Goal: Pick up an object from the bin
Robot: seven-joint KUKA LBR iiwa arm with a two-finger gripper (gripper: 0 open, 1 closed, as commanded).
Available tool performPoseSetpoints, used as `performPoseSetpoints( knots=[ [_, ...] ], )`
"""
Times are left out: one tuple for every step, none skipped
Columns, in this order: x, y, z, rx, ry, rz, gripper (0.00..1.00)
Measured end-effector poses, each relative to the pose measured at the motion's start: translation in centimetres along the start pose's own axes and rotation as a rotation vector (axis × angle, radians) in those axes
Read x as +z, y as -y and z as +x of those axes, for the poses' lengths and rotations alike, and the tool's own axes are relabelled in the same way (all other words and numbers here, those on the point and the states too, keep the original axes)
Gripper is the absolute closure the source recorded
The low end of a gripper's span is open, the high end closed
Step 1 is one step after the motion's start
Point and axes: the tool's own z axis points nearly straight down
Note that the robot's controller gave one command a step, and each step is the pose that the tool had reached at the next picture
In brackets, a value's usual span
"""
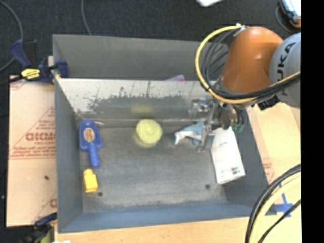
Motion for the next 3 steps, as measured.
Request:
performPoseSetpoints(
  knots=[
    [-0.5, 0.0, -0.1, -0.002, 0.008, 0.001, 0.0],
    [9.1, -0.3, 0.1, 0.001, 0.0, 0.001, 0.0],
    [10.5, -0.2, 0.2, 0.123, 0.009, 0.0, 0.0]
  ],
)
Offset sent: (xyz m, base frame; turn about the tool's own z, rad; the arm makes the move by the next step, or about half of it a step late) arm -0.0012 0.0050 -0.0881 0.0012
